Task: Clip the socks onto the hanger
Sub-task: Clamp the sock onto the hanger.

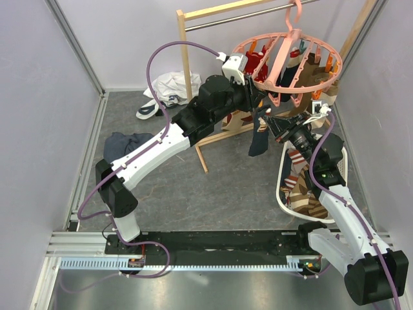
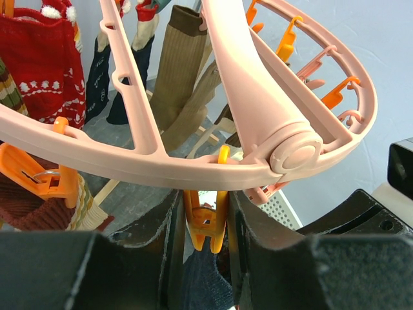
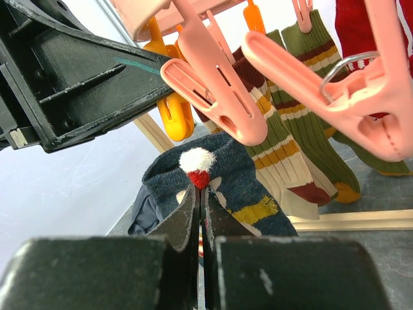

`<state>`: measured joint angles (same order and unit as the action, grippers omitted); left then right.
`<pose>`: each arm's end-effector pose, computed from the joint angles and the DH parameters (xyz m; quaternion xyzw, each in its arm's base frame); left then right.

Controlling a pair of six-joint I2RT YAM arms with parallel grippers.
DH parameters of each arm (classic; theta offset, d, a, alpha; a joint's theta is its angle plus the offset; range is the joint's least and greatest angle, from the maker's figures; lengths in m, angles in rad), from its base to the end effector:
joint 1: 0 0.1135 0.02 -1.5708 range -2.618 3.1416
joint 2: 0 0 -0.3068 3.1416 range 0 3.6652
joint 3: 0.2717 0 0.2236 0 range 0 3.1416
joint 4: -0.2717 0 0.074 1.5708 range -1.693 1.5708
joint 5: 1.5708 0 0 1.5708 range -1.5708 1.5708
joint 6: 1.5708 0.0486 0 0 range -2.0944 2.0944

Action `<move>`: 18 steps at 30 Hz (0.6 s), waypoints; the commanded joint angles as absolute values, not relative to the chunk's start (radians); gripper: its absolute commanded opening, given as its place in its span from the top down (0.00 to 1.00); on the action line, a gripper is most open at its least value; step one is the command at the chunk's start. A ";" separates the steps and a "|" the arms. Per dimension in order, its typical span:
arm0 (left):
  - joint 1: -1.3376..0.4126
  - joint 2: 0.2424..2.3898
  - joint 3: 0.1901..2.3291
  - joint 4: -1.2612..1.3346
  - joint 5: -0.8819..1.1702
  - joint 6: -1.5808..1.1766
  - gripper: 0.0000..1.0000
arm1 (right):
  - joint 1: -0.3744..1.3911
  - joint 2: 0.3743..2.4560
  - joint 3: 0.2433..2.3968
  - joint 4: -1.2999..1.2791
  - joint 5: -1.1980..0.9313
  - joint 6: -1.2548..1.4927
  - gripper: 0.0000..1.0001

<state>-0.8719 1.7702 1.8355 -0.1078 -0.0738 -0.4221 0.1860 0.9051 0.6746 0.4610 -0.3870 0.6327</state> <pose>0.2692 -0.3148 0.4830 0.1360 0.7090 -0.3956 0.5678 0.1635 0.0494 0.3912 -0.0120 0.6278 0.4157 0.6580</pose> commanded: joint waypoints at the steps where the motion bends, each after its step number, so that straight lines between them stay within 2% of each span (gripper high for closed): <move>1: -0.873 1.759 1.879 -0.080 -0.064 -0.436 0.98 | 0.189 0.899 0.675 0.506 -0.394 0.632 1.00; 18: -0.873 1.761 1.855 -0.104 -0.049 -0.405 0.98 | 0.189 0.925 0.730 0.517 -0.362 0.621 1.00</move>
